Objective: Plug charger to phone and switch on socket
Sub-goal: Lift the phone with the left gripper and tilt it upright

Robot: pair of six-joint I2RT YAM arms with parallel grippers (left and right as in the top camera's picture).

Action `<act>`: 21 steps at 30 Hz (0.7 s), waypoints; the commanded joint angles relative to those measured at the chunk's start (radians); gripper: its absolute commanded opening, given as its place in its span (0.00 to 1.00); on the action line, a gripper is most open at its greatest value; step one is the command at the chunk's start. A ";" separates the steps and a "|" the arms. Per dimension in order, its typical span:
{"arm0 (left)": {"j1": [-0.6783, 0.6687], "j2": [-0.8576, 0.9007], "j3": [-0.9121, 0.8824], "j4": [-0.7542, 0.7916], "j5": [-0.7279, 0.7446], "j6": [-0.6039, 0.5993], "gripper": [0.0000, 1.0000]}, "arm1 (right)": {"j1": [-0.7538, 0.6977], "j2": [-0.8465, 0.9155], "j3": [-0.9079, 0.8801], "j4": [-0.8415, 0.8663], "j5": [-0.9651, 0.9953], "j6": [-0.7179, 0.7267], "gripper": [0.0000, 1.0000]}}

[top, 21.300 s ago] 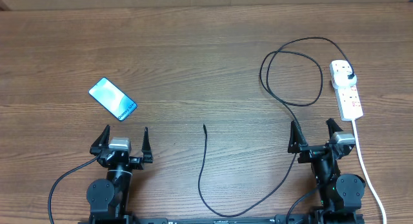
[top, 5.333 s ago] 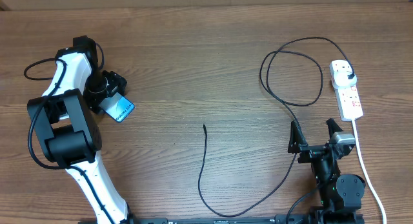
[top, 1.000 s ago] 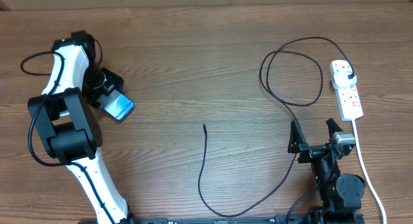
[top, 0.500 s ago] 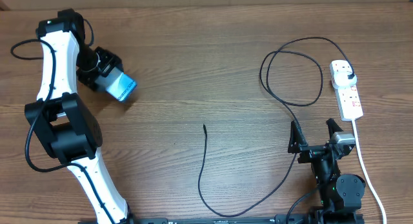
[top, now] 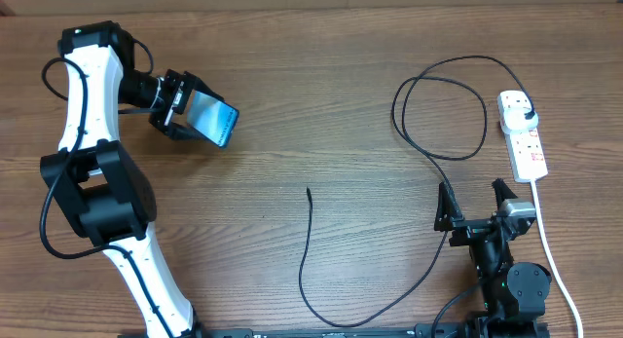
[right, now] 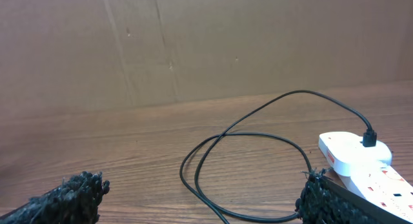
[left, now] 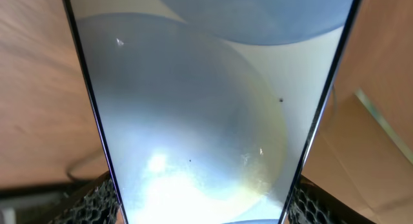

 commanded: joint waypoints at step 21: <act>-0.058 -0.001 0.028 -0.061 0.518 0.071 0.04 | 0.004 -0.011 -0.010 0.005 0.009 -0.004 1.00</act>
